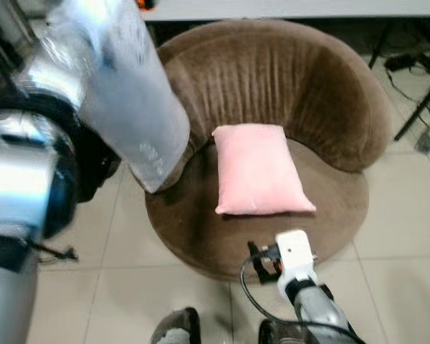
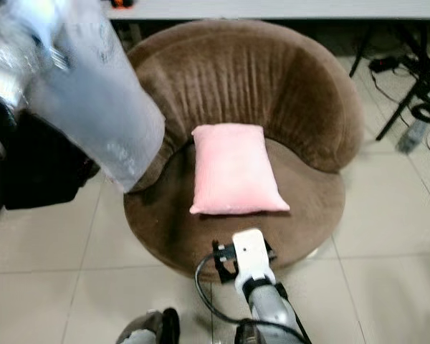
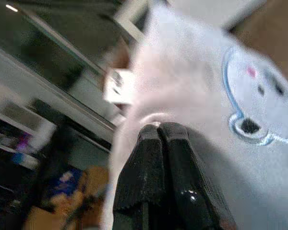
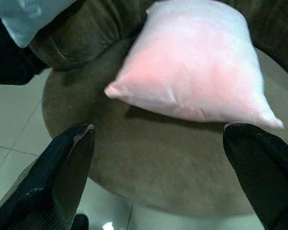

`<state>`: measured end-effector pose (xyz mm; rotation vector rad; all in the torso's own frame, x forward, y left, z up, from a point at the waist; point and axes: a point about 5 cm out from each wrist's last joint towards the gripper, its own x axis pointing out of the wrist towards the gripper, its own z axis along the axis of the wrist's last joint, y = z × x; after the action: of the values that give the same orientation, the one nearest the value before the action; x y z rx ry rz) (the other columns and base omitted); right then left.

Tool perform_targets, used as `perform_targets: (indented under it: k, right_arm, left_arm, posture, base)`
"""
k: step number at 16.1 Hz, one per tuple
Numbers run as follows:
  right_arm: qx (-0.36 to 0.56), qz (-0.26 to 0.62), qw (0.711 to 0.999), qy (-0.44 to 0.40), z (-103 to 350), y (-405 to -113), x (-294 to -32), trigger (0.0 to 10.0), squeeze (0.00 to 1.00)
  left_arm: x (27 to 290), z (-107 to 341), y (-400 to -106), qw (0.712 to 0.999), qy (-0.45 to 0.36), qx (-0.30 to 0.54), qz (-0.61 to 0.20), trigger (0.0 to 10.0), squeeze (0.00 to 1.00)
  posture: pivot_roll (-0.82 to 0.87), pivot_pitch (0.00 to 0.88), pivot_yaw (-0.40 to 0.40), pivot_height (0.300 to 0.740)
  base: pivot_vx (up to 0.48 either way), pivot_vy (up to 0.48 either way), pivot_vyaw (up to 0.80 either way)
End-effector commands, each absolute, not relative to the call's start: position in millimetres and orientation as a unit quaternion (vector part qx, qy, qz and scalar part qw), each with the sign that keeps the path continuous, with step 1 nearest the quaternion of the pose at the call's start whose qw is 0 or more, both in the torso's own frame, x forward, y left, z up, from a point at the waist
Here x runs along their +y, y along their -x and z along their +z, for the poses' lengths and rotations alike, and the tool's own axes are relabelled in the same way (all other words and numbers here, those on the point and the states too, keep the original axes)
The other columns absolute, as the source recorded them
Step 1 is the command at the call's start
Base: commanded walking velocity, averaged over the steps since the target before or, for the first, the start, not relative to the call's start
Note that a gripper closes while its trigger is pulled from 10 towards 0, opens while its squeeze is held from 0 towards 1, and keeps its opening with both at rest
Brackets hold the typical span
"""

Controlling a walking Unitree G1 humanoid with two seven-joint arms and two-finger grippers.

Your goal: Move the pillow to the sofa from floor

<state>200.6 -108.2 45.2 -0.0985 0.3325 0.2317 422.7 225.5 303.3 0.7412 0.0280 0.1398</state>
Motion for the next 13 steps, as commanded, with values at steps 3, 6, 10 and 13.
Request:
perform_targets:
  k: [3,6,10,13]
  right_arm:
    - [0.187,0.091,0.977,0.056,50.5,-170.5,-115.5,10.0,0.38]
    - [0.203,0.080,0.974,0.056,53.7,-152.7,-118.4,10.0,0.38]
    - [0.219,0.065,0.972,0.058,58.0,-141.3,-126.5,10.0,0.38]
    - [0.219,0.065,0.972,0.059,60.0,-144.8,-126.2,10.0,0.38]
  left_arm:
    - [217.5,256.1,-421.9,0.917,-0.393,0.060,0.038,10.0,0.00]
    - [207.8,223.6,-418.9,0.918,-0.386,0.094,0.008,10.0,0.00]
    - [182.2,246.7,-426.1,0.952,-0.301,0.047,-0.004,10.0,0.00]
    - [174.6,291.0,-430.2,0.969,-0.247,-0.019,0.013,10.0,0.00]
  posture:
    - [-0.32,0.308,0.094,0.740]
    - [-0.37,0.351,0.085,0.740]
    - [-0.39,0.357,0.076,0.740]
    - [-0.38,0.351,0.077,0.740]
  base:
    - [0.000,0.000,0.00]
    - [0.000,0.000,0.00]
    - [0.000,0.000,0.00]
    - [0.000,0.000,0.00]
